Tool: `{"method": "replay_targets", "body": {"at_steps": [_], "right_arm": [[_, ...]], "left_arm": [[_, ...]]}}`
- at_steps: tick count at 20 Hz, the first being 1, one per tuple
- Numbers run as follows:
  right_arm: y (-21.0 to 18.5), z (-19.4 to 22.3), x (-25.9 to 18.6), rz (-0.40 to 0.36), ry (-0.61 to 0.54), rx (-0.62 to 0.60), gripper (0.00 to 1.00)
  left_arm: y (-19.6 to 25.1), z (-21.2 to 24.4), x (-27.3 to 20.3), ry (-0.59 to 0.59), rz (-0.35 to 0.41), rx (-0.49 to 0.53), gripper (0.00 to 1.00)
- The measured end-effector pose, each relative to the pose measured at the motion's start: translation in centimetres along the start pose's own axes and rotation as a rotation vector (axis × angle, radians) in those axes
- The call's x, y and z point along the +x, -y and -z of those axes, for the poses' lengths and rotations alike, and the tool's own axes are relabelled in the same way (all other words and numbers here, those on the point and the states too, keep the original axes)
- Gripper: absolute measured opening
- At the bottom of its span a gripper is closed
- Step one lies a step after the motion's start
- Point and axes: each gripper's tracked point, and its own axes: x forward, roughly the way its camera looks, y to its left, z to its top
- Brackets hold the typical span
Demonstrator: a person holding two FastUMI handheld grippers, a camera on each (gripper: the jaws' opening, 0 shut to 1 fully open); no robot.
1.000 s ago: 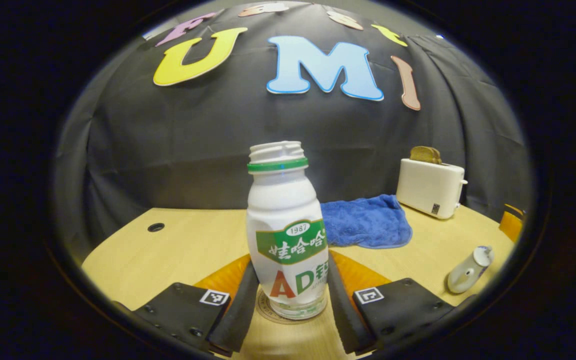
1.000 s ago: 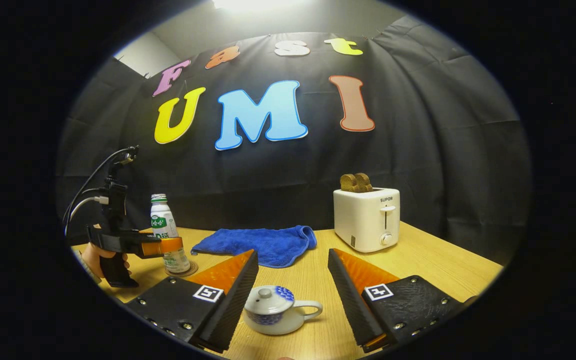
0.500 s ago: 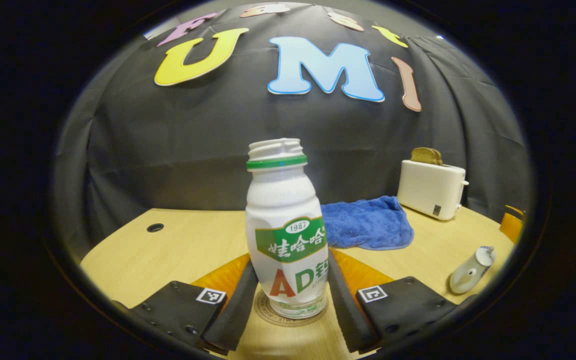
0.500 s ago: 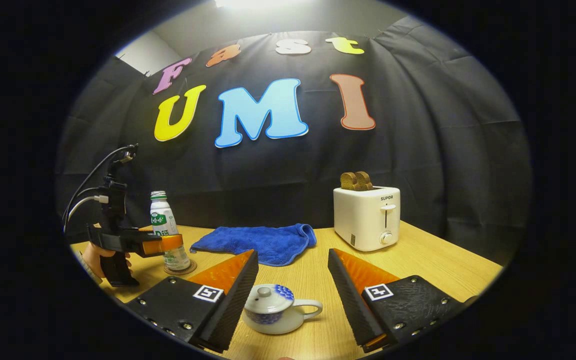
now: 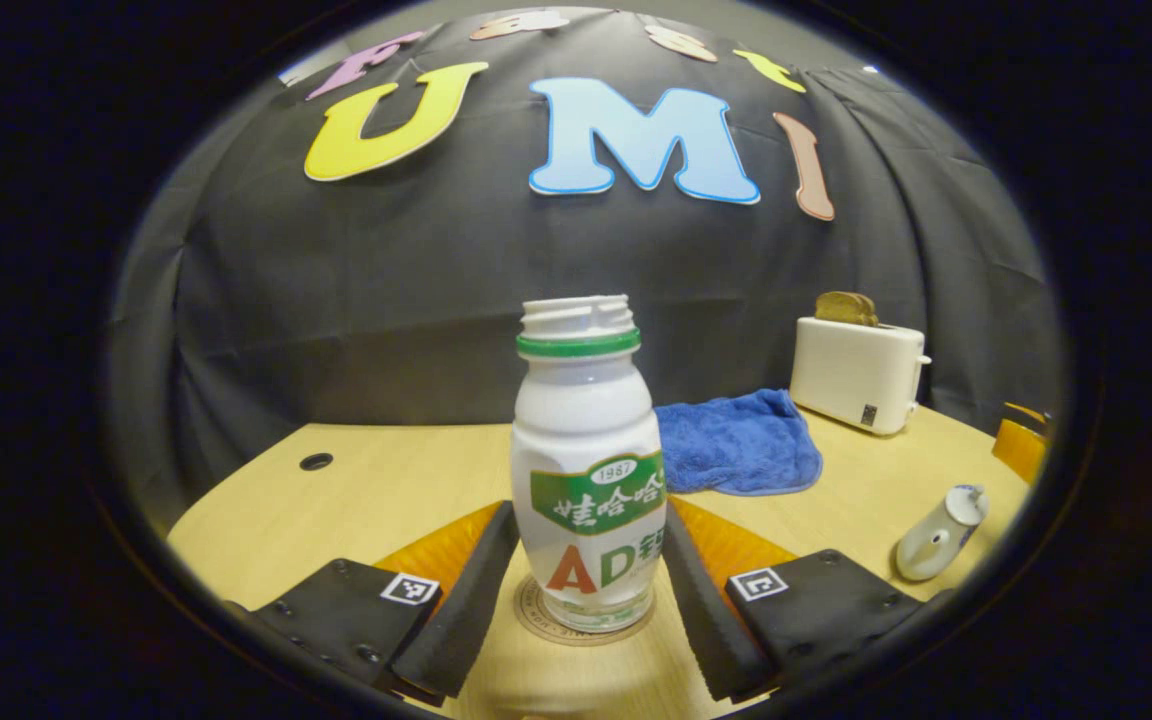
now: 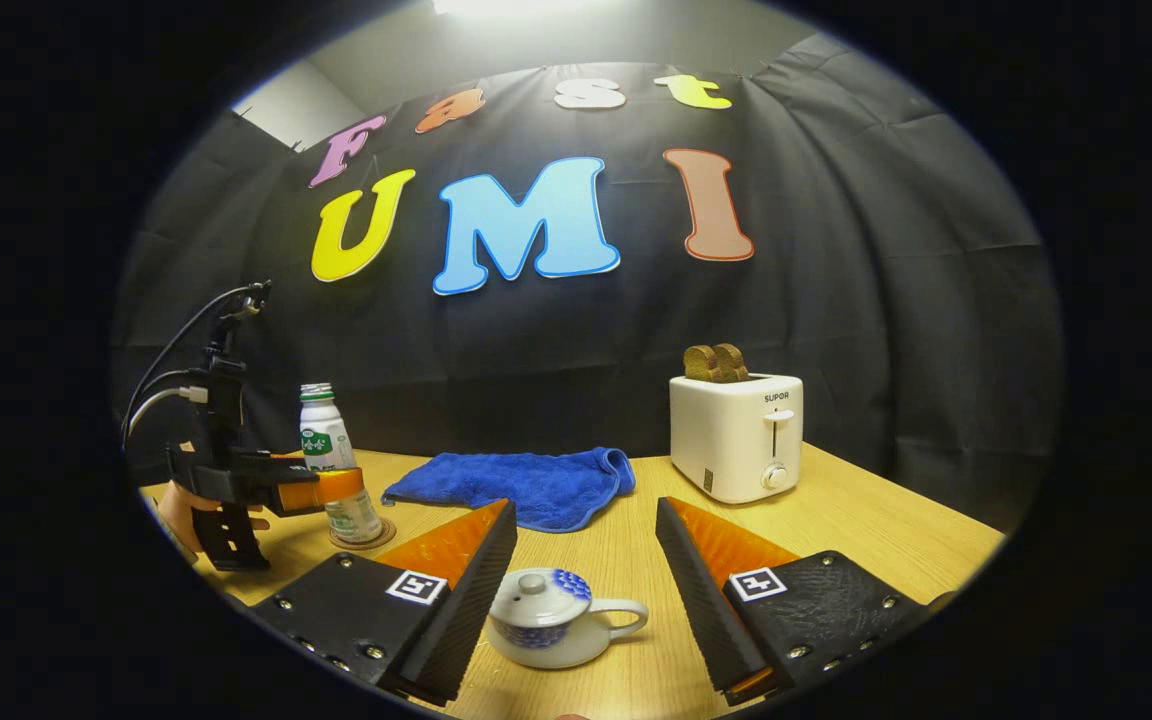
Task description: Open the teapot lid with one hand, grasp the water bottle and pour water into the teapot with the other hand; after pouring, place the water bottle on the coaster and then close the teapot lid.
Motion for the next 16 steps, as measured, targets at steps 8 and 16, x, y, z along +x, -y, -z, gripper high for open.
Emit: {"method": "replay_targets", "body": {"at_steps": [8, 16], "right_arm": [[-0.4, -0.1, -0.1, -0.016, 0.006, 0.003, 0.87], [-1.1, -1.2, -1.2, -0.012, 0.044, 0.045, 0.89]], "left_arm": [[0.8, -0.9, -2.1, 0.017, 0.023, 0.012, 0.90], [2.3, 0.1, -9.2, 0.066, 0.028, -0.051, 0.90]]}}
